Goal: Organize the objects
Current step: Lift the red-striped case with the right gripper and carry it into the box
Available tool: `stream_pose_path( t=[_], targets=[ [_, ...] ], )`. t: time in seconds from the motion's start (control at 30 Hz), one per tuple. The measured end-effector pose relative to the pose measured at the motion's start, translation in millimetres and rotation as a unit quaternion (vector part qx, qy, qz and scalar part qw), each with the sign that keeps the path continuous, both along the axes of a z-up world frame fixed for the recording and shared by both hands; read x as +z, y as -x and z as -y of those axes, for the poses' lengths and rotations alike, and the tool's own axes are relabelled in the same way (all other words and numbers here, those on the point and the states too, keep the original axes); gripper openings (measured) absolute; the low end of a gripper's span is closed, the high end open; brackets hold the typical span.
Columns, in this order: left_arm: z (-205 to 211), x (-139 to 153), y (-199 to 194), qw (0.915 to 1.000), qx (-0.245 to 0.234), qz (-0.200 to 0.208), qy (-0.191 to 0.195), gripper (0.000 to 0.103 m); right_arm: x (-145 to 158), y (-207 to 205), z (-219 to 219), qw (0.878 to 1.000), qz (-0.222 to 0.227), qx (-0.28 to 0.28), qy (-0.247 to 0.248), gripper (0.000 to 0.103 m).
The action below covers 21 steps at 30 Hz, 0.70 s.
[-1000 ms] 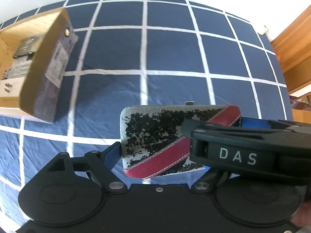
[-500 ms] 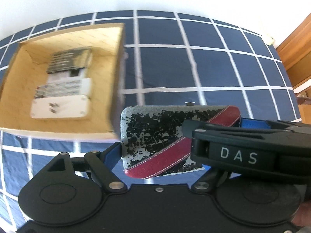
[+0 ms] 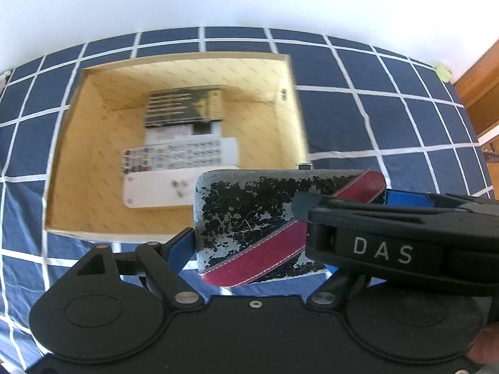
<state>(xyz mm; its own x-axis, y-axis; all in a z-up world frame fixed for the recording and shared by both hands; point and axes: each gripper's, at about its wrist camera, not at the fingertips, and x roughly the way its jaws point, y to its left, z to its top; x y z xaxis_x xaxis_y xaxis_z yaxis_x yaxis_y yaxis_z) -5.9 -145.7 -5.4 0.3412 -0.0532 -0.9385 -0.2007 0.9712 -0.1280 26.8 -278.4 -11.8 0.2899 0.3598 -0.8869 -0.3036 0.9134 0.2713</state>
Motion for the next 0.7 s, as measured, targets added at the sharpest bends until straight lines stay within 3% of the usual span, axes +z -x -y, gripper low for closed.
stream_pose_path(
  t=[0.4, 0.7],
  targets=[
    [-76, -12, -33, 0.9995, 0.028, -0.011, 0.012, 0.081, -7, -32, -83, 1.000, -0.013, 0.025, 0.009, 0.085],
    [-115, -51, -80, 0.9983, 0.033, -0.043, 0.022, 0.080, -43, -82, -126, 0.998, -0.044, 0.031, 0.016, 0.085]
  ],
)
